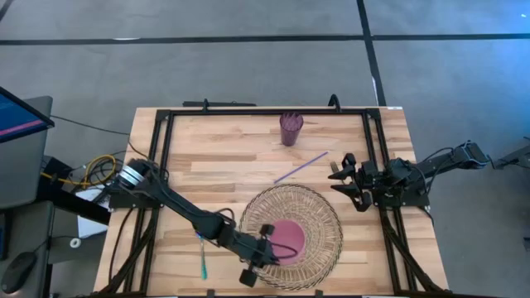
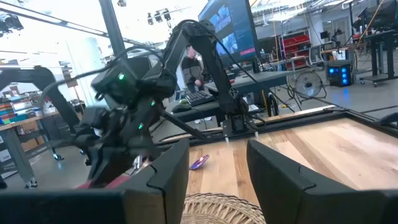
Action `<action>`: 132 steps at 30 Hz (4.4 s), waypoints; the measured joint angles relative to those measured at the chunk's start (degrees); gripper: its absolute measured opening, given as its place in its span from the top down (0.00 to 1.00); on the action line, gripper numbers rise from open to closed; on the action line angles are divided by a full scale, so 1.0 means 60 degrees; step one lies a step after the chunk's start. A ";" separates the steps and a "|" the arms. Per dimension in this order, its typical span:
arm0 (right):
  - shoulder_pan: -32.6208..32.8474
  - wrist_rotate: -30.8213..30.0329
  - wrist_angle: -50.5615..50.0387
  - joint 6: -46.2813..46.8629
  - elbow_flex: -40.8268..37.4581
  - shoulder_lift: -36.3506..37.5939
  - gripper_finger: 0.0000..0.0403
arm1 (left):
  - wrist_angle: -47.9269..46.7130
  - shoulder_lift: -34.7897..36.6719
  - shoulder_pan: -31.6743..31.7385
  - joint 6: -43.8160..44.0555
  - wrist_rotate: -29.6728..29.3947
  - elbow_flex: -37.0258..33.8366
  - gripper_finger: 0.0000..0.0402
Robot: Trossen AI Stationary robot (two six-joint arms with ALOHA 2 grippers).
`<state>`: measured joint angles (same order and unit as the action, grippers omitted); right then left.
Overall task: Pick & Place Utensil
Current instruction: Put the pink bowl on the woven mat, then put the black fork into the pink bowl on the woven mat
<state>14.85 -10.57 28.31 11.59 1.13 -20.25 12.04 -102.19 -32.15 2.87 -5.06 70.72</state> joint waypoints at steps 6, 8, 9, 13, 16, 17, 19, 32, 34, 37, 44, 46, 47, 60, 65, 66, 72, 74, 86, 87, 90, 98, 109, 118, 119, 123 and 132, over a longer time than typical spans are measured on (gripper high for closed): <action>0.0003 0.0000 -0.0031 0.0001 0.0000 0.0003 0.62 | 0.0007 -0.0925 0.0061 -0.0065 0.0544 0.0258 0.96; 0.0002 0.0002 -0.0035 -0.0002 0.0000 0.0002 0.62 | 0.0049 -0.1019 0.0103 -0.0351 0.0531 0.0270 0.96; 0.0004 0.0004 -0.0041 -0.0001 0.0000 0.0004 0.62 | 0.0060 -0.1047 0.0103 -0.0524 0.0524 0.0274 0.96; 0.0004 0.0000 -0.0075 0.0001 0.0000 0.0003 0.62 | 0.0045 -0.1060 0.0111 -0.0717 0.0521 0.0274 0.96; 0.0004 0.0000 -0.0075 0.0001 0.0000 0.0003 0.62 | 0.0031 -0.1060 0.0111 -0.0690 0.0527 0.0274 0.94; 0.0004 0.0003 -0.0075 -0.0002 0.0000 0.0003 0.62 | 0.0009 -0.1060 0.0107 -0.0679 0.0534 0.0270 0.94; 0.0002 0.0000 -0.0075 0.0001 0.0000 0.0004 0.62 | -0.0024 -0.1063 0.0107 -0.0651 0.0536 0.0259 0.92; 0.0004 0.0001 -0.0086 0.0001 0.0000 0.0000 0.62 | 0.0125 -0.1071 0.0111 -0.0651 0.0525 0.0255 0.76; 0.0003 0.0000 -0.0088 0.0001 0.0000 0.0003 0.62 | 0.0144 -0.1071 0.0111 -0.0651 0.0387 0.0255 0.74; 0.0004 0.0003 -0.0101 0.0001 0.0000 0.0000 0.62 | 0.0165 -0.1071 0.0111 -0.0651 0.0263 0.0252 0.71; 0.0003 0.0002 -0.0169 0.0001 0.0000 0.0000 0.62 | 0.0349 -0.1059 0.0066 -0.0651 0.0238 0.0247 0.65; 0.0002 0.0004 -0.0177 0.0001 0.0000 0.0002 0.62 | 0.0373 -0.0994 0.0021 -0.0651 0.0240 0.0248 0.64; 0.0004 0.0000 -0.0177 0.0001 0.0000 0.0003 0.62 | 0.0369 -0.0929 -0.0017 -0.0655 0.0237 0.0243 0.64; 0.0001 0.0001 -0.0199 0.0001 0.0000 0.0004 0.62 | -0.0077 0.1042 -0.0212 -0.0687 -0.0551 0.0241 0.64; 0.0003 0.0004 -0.0214 0.0001 0.0000 0.0000 0.62 | -0.1138 0.1700 -0.0206 -0.0687 -0.1651 0.0241 0.65; 0.0002 0.0002 -0.0214 0.0001 0.0000 0.0004 0.62 | -0.1442 0.1797 -0.0206 -0.0687 -0.1884 0.0241 0.66; 0.0003 0.0004 -0.0214 0.0001 0.0000 0.0000 0.62 | -0.2203 0.2232 -0.0205 -0.0684 -0.2921 -0.0097 0.67; 0.0004 0.0004 -0.0214 0.0001 0.0000 0.0004 0.62 | -0.2219 0.2357 -0.0171 -0.0666 -0.3146 -0.0450 0.67; 0.0004 0.0000 -0.0214 0.0005 0.0000 0.0000 0.62 | -0.2206 0.3263 -0.0141 0.0583 -0.4620 -0.2576 0.67; 0.0000 0.0000 -0.0214 0.0001 0.0000 0.0000 0.62 | -0.2190 0.3321 -0.0141 0.0848 -0.4692 -0.2724 0.67; 0.0001 0.0004 -0.0214 0.0001 0.0000 0.0001 0.62 | -0.2194 0.3502 -0.0141 0.1535 -0.4769 -0.3194 0.67; 0.0000 0.0003 -0.0214 0.0005 0.0000 0.0000 0.62 | -0.2188 0.3727 -0.0067 0.2352 -0.4943 -0.4007 0.67; 0.0024 0.0003 -0.0207 0.0012 0.0000 -0.0016 0.62 | -0.2101 0.3720 0.0562 0.2434 -0.5521 -0.4112 0.67; 0.0117 0.0000 -0.0196 0.0340 0.0737 -0.1189 0.62 | -0.1999 0.3709 0.1074 0.2918 -0.5657 -0.4112 0.67; 0.0206 0.0000 -0.0212 0.0337 0.0892 -0.1486 0.62 | -0.1988 0.3709 0.1076 0.2930 -0.5659 -0.4112 0.67; 0.0572 -0.0065 -0.0229 0.0248 0.1709 -0.3111 0.62 | -0.1873 0.3708 0.1046 0.2933 -0.5417 -0.4112 0.67; 0.1384 -0.2766 -0.5383 0.1359 0.5027 -0.6276 0.62 | -0.1290 0.3705 0.0797 0.2930 -0.4321 -0.4109 0.67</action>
<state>23.16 -27.17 -3.99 19.74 31.29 -57.91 4.30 -79.96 -27.37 20.45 -30.99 46.06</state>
